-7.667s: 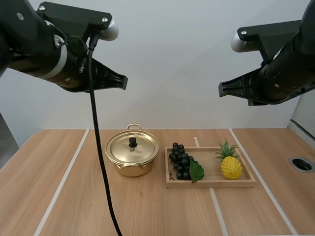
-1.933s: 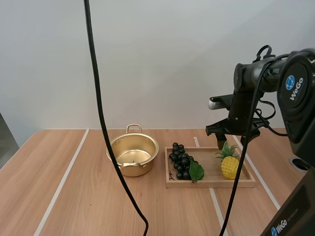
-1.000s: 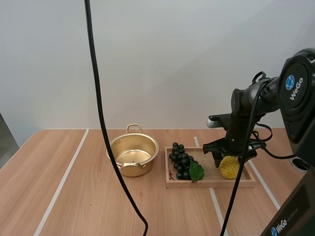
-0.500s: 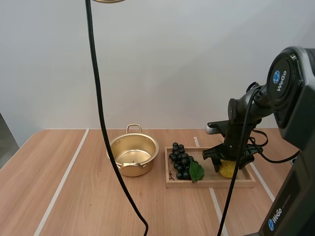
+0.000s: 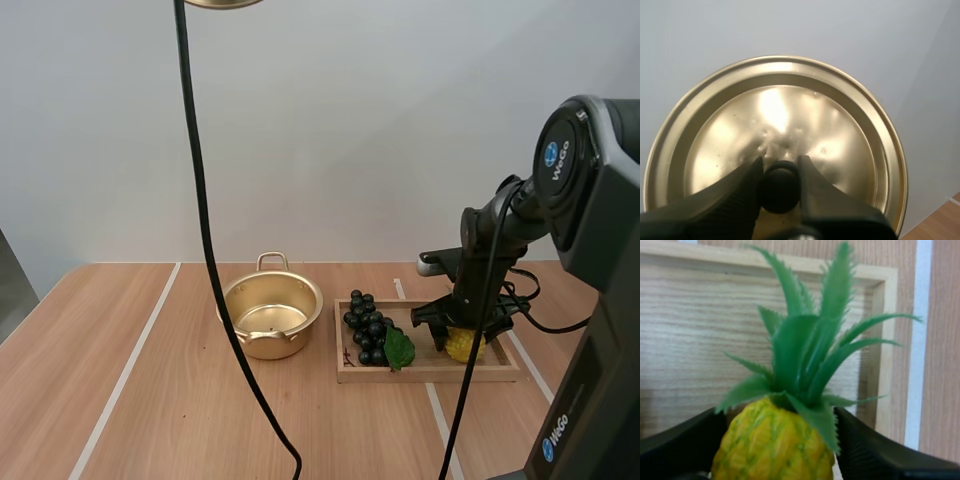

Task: Open the pot, put the pineapple inside, and close it

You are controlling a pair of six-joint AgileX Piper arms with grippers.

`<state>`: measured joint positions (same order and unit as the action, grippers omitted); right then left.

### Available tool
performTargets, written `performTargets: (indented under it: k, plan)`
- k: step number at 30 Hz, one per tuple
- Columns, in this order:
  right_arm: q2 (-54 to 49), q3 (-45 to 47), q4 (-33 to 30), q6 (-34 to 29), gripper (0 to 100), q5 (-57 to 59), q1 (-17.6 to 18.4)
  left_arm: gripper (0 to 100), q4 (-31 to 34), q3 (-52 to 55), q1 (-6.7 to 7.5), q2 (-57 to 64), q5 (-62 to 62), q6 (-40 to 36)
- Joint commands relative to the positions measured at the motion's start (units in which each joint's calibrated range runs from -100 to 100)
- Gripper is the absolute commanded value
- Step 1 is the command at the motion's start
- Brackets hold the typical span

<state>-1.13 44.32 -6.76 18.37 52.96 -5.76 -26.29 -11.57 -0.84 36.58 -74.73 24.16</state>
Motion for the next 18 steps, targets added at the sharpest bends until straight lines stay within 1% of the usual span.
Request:
performTargets:
  k: [1,5,6,7,9,10,11,18]
  plan:
    - [0.6,0.2,-0.4,-0.2,100,0.0,-0.2,0,-1.4,-0.4,-0.09,0.3,1.1,0.2]
    - [1.6,0.2,-0.7,-0.1,100,0.0,-0.2,0,-1.4,-0.4,-0.09,0.3,1.1,0.2]
    - [1.5,0.2,-0.9,-0.1,96,-0.2,-0.2,0,-1.4,-0.4,-0.09,0.3,1.1,0.2]
    - [1.6,0.2,-1.0,-0.1,79,-0.2,-0.2,0,-1.4,-0.4,-0.09,0.3,1.1,0.2]
    - [1.6,0.2,-1.0,-0.1,42,-0.2,-0.2,0,-1.4,-0.4,-0.09,0.3,1.1,0.2]
    - [1.6,0.2,-1.0,-0.2,18,0.0,-0.2,0,-1.4,-0.4,-0.09,0.3,1.1,0.2]
    - [1.6,0.2,-1.0,-0.2,0,0.0,-0.2,0,-1.4,-0.4,-0.09,0.3,1.1,0.2]
    - [1.5,-1.2,-1.0,-0.3,0,0.2,-0.2,0,-1.4,-0.4,-0.09,0.3,1.1,0.2]
